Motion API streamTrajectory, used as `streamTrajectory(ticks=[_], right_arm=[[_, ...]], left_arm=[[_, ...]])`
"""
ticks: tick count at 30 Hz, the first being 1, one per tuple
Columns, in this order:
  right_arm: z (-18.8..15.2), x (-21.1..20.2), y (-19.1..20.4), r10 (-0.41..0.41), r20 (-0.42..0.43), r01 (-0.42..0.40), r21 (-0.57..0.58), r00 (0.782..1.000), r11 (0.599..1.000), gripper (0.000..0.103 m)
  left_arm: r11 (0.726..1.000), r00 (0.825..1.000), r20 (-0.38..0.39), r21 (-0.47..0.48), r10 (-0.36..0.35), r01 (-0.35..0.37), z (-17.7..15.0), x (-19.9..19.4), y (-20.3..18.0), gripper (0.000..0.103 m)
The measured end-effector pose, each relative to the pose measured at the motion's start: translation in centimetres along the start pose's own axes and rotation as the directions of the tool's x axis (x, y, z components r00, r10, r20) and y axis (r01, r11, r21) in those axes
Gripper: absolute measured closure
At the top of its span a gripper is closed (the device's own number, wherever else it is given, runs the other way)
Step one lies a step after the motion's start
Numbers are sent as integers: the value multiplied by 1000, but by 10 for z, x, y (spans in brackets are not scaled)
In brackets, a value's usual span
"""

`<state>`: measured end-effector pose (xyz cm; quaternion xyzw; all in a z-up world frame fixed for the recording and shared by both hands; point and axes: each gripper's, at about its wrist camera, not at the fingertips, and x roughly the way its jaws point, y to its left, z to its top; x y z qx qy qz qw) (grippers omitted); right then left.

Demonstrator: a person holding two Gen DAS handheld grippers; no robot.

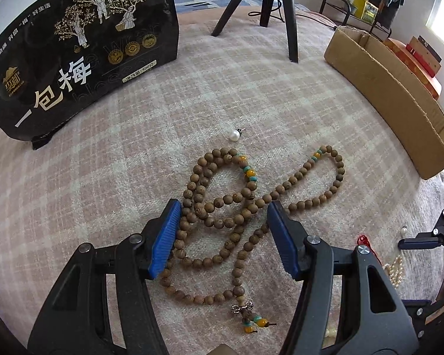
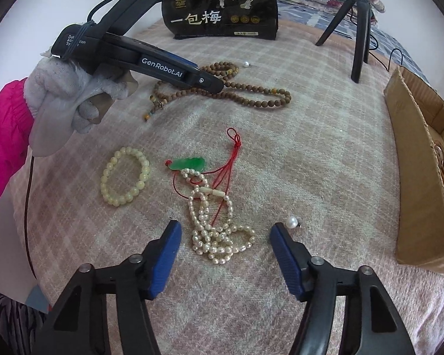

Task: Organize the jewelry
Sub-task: 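Close the left tool on the wooden beads while the right tool grips the pearl necklace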

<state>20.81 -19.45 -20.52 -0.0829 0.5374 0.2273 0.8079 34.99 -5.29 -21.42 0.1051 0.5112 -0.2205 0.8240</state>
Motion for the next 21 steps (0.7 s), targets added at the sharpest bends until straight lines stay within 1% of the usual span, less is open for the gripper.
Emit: streamTrajectory(ticks=[3,6,8,9,10,11,13,14,15,17,19,21], right_arm=[[-1,-3,2,14,2,-14,-4,1000,1000,46],[-3,-2,6,22,-9,-23,-25,1000,999,47],[-4,0,10,8,-14,-9,-47,1000,999,47],[-5,0,11,3,-15,-4,-53,1000,999,47],[-5,1,11,2,-16,-3,-53,1000,999,48],[-4,1,11,2,-15,-3,-52,1000,999,48],[-3,2,11,-4,-16,3,-55,1000,999,56],[-2,2,11,-10,-19,9,-58,1000,998,58],[-1,2,11,-15,-19,13,-63,1000,998,62],[-1,3,10,-16,-20,15,-74,1000,997,66],[-1,2,11,-19,-18,18,-79,1000,997,75],[-2,2,12,-18,-17,16,-81,1000,997,82]], left_arm=[[1000,1000,8,9,-1,1,-2,-1,0,43],[1000,1000,12,8,-2,2,-3,-1,-1,47],[1000,1000,14,9,-5,5,-3,-1,-1,52],[1000,1000,15,10,-6,5,-2,-1,-2,54],[1000,1000,17,11,-5,5,-2,0,-3,57],[1000,1000,17,13,0,0,-2,0,-4,65],[999,1000,14,34,22,-23,-2,2,-8,66],[999,999,17,41,27,-28,-2,3,-9,67],[998,999,19,47,29,-30,-2,3,-10,68],[998,999,19,50,25,-26,-1,3,-10,73],[998,999,21,54,26,-28,-1,3,-12,79],[998,999,27,60,35,-36,-1,3,-14,81]])
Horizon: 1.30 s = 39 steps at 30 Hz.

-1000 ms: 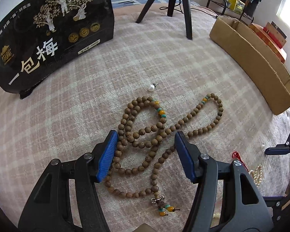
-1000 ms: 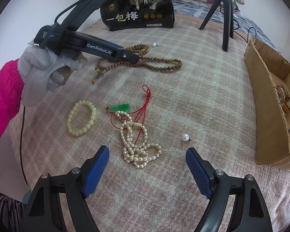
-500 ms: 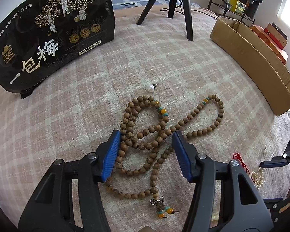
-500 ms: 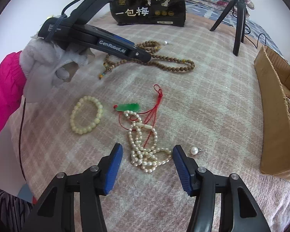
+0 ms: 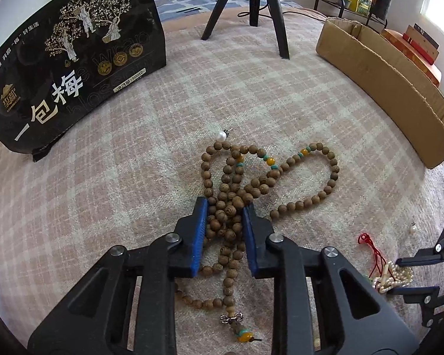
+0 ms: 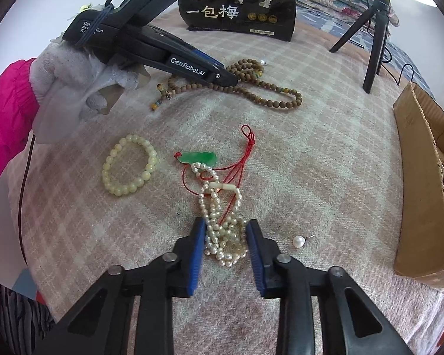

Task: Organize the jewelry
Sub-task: 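Close the left tool on the wooden beads while the right tool grips the pearl necklace, then lift both necklaces and carry them over the cardboard box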

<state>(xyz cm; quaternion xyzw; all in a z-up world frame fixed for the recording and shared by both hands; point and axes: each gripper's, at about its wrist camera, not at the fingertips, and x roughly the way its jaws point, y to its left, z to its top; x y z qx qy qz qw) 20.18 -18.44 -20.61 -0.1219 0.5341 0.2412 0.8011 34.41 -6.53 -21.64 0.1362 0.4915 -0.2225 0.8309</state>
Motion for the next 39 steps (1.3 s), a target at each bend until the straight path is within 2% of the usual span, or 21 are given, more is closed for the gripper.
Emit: streamTrajectory(ticks=[3,6,15,31,39], right_arm=[[-2,-3,1,4,4,-4,4,1000,1000,89],[-6,-9,3,19,13,-19,15,1000,1000,93],[-14,-38,1,19,78,-24,59,997,998,94],[-16,-105,-9,-44,217,16,132,975,991,94],[-22,-138,-15,-84,274,41,159,958,986,94]], left_arm=[[1000,1000,9,-1,6,-6,-1,-1,-1,83],[1000,1000,17,-11,9,-9,-2,-3,-1,92],[998,999,47,-60,18,-15,-10,-21,3,93],[990,982,186,-143,30,-4,-14,-105,10,93],[984,965,262,-180,32,16,-9,-151,13,93]])
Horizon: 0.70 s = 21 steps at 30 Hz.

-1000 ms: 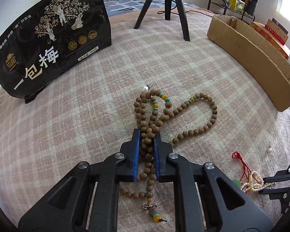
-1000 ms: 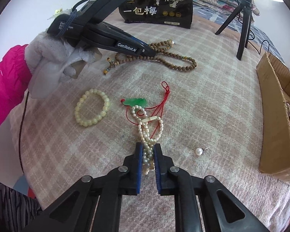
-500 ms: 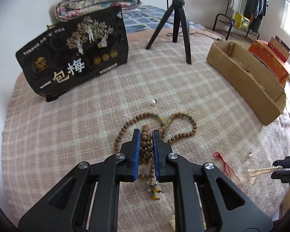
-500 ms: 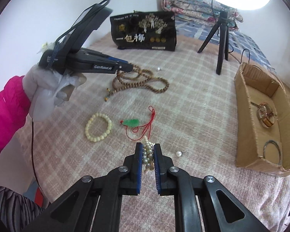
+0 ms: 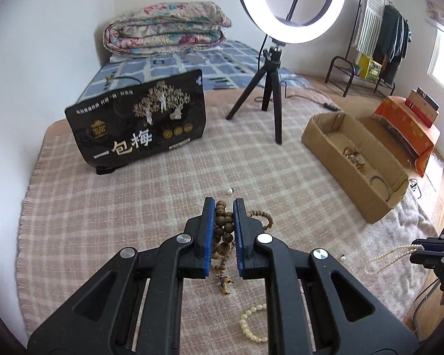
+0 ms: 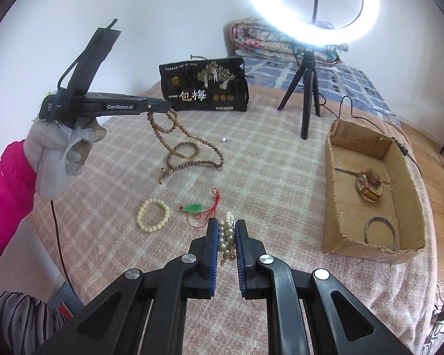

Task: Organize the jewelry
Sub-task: 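Lift both necklaces and carry them over the cardboard box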

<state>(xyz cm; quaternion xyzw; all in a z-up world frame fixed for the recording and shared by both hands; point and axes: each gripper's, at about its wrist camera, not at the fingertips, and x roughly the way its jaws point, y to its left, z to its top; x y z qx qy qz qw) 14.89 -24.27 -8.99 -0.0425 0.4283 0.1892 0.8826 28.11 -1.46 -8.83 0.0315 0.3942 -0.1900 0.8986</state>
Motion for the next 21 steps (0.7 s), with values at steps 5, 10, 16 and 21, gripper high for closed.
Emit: streamTrajectory(ticks=[5,10,16,21], right_arm=[[4,-21,-11,-27,34,27,19,999,999,94],[11,-42,-23,-55,58,53,33,997,998,94],[17,-65,-42,-93,93,89,48,991,995,94],[23,-85,-61,-127,115,121,59,985,991,94]], left_arm=[[1000,999,43,6,-3,2,16,-28,-8,93],[1000,996,90,31,-4,1,37,-55,-23,93],[997,989,150,73,-6,-5,66,-87,-48,93],[995,980,199,104,-31,10,91,-109,-71,93]])
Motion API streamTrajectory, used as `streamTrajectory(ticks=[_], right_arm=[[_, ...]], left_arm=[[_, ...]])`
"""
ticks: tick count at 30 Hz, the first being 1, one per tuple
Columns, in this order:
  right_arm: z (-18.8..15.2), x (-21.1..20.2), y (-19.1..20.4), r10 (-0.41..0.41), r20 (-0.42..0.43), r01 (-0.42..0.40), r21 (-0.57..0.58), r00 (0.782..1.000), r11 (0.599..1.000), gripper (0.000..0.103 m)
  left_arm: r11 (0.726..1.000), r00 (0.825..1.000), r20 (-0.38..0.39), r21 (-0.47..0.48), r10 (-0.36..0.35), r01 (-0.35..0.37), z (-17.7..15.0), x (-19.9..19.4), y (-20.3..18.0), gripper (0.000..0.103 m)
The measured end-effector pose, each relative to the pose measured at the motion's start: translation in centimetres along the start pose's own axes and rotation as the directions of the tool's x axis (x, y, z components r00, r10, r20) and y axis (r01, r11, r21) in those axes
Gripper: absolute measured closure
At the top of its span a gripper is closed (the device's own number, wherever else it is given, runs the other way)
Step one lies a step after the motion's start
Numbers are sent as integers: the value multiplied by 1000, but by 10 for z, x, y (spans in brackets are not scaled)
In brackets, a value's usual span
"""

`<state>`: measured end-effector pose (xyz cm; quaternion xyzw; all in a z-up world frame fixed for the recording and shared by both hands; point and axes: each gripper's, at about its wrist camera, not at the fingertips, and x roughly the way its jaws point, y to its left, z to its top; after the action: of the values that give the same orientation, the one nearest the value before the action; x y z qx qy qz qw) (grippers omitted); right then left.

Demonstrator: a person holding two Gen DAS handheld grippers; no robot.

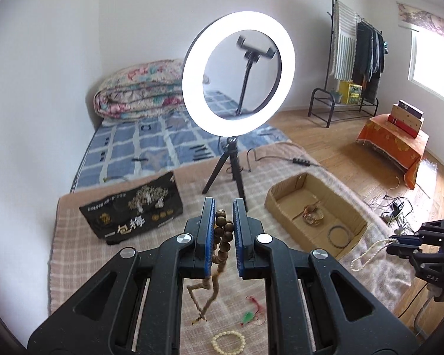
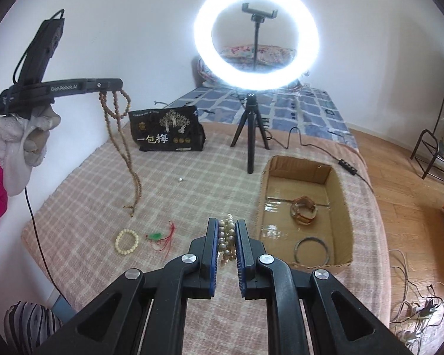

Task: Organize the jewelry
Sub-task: 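Lift both necklaces and carry them over the cardboard box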

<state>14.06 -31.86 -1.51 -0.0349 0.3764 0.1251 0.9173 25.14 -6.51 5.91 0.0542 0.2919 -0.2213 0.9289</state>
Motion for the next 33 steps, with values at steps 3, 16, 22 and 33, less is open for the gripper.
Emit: streamTrajectory(ticks=[3,16,22,33], right_arm=[[4,-7,-13,-24,9,24,9,1000,1000,94],[0,-10,-67,-83,2,83,60,997,995,94],[3,-4,-90,-92,-1,92,71,996,993,94],[1,19,-118,-96,-28,98,88,995,991,94]], left_arm=[[1000,999,29,16,-21,20,19,-7,-18,93],[989,989,85,94,-122,114,86,4,-99,93],[982,985,102,135,-143,128,120,22,-133,93],[983,984,78,103,-161,153,143,83,-156,93]])
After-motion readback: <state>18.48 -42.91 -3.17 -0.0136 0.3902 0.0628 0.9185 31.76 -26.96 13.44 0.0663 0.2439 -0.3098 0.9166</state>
